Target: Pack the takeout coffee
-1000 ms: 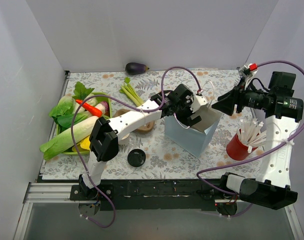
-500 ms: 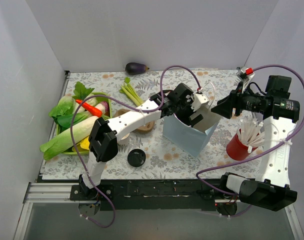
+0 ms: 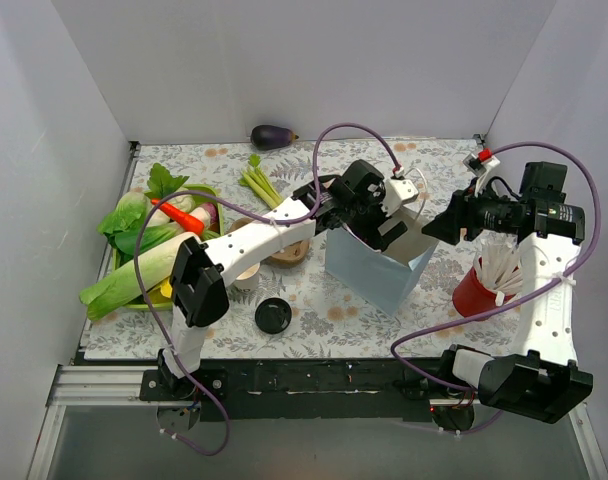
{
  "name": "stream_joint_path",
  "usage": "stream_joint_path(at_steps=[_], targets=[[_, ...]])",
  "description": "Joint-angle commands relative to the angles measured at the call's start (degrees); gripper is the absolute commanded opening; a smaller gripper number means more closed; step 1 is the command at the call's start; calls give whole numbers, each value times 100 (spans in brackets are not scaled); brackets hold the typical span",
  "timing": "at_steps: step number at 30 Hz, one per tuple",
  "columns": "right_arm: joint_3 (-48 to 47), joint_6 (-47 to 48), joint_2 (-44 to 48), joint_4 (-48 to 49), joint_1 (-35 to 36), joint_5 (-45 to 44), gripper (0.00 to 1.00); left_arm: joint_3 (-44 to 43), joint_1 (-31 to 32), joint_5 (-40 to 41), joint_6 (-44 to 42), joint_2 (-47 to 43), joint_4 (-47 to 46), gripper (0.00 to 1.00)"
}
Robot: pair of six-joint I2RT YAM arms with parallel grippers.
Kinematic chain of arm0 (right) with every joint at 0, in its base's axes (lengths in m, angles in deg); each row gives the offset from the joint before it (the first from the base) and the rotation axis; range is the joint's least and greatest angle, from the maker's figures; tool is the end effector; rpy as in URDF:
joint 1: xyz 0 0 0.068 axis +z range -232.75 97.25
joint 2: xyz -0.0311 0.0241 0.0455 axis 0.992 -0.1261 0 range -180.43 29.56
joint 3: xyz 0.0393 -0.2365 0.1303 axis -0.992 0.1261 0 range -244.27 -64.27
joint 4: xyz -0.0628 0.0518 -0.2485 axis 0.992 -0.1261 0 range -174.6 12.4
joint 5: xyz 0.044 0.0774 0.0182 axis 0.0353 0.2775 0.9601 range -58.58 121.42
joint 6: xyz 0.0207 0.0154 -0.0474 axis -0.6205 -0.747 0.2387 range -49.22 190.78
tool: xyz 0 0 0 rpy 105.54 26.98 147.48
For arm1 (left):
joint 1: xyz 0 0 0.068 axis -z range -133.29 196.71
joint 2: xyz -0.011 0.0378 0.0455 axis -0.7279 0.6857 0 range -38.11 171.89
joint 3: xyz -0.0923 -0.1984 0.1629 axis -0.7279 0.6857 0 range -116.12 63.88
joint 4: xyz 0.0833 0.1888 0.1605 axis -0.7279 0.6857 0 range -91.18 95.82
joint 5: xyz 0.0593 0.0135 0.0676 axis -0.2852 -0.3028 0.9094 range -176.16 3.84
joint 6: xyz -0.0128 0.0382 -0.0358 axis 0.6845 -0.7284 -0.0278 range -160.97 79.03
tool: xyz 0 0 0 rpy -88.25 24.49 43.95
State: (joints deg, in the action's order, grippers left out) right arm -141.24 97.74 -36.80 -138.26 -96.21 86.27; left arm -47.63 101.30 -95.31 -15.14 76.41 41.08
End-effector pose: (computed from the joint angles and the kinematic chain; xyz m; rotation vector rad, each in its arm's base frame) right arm 0.2058 -0.0192 0.3870 -0.6333 2.0174 0.7510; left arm 0.2585 -0.3734 0.3231 0.7063 2.4208 -0.8232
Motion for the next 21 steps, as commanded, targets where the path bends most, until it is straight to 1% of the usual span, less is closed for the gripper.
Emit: stream_joint_path(at_steps=[1,6,11,14,17,18,21], targets=[[94,-33,89,353,-17,-53,63,-99,17,-69,19,-606,-271,98],[-388,-42,45,213,-17,-106,63,-240,17,-455,28,-834,-472,98],[-1083,-332,185,-41,-17,-711,62,-30,8,-764,72,-1239,-1044,98],[-1425,-341,282,-401,-17,-1605,60,-169,17,-694,142,-1301,-1202,98],[-1601,-428,335,-683,-17,-2213,58,-424,17,-353,230,-1248,-1159,98],[-1645,-463,318,-779,-17,-2581,58,-460,17,-316,248,-1248,-1124,98],[-1629,-446,326,-1035,-17,-3041,57,-381,8,-307,213,-1379,-1176,98]])
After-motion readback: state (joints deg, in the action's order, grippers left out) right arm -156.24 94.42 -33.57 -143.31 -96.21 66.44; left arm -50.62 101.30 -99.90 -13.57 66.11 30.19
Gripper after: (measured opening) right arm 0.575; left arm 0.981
